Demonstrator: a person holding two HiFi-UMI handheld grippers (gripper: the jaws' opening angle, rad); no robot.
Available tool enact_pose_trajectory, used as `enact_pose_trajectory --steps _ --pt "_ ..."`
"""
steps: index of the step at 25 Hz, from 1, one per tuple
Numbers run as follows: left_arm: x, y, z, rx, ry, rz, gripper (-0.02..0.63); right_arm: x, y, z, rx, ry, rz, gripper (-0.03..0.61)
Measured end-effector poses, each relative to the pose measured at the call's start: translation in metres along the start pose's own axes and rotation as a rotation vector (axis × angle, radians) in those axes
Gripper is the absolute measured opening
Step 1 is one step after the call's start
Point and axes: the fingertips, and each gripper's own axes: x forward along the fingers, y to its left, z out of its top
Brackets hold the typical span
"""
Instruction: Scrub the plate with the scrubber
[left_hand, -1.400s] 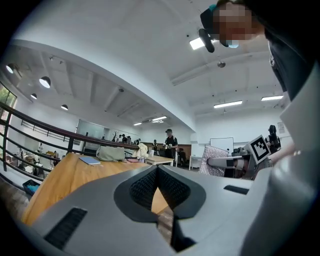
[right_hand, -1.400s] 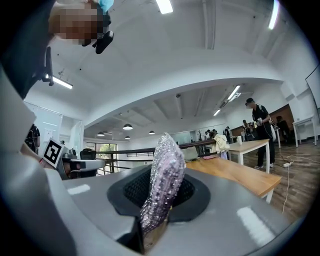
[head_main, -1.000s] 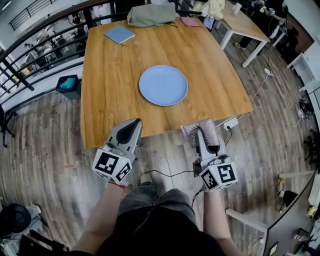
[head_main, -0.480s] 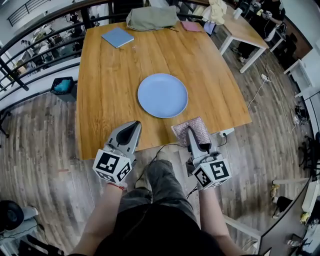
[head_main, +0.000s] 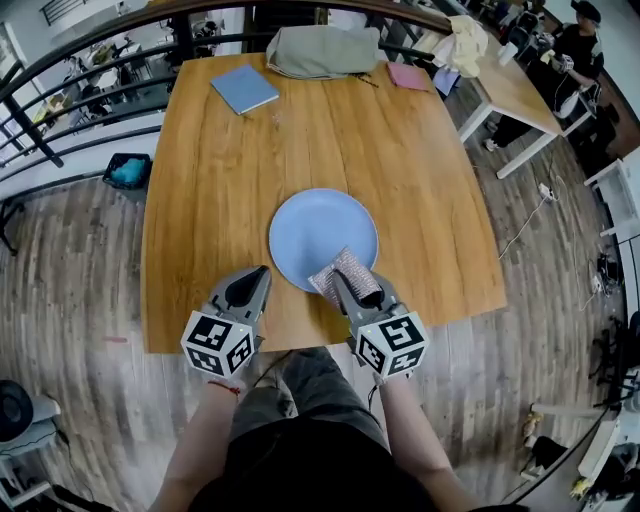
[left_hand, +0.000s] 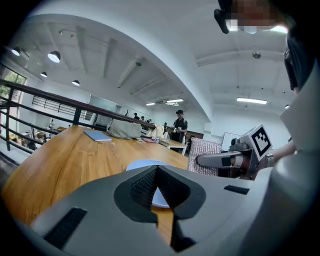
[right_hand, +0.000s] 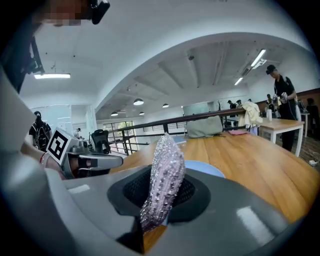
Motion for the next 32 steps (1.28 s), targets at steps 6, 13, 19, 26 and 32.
enact_pose_trajectory --steps 6,13,19,26,32 --pt "0.032 0.023 -0.024 -0.052 0.120 0.082 -0.003 0.045 -0.017 -0.020 -0.012 0.171 0.093 0.077" --pt "0.049 0.036 -0.048 -0.063 0.235 0.169 0.013 0.083 -0.026 -0.044 -0.107 0.358 0.184 0.078" --pt "0.058 0.041 -0.059 -0.130 0.272 0.204 0.075 0.108 -0.020 -0.064 -0.240 0.490 0.291 0.077" --pt "0.072 0.044 -0.069 -0.177 0.325 0.247 0.087 0.138 -0.011 -0.066 -0.330 0.530 0.410 0.078" --pt "0.073 0.044 -0.074 -0.223 0.335 0.278 0.086 0.160 0.001 -0.064 -0.434 0.543 0.478 0.078"
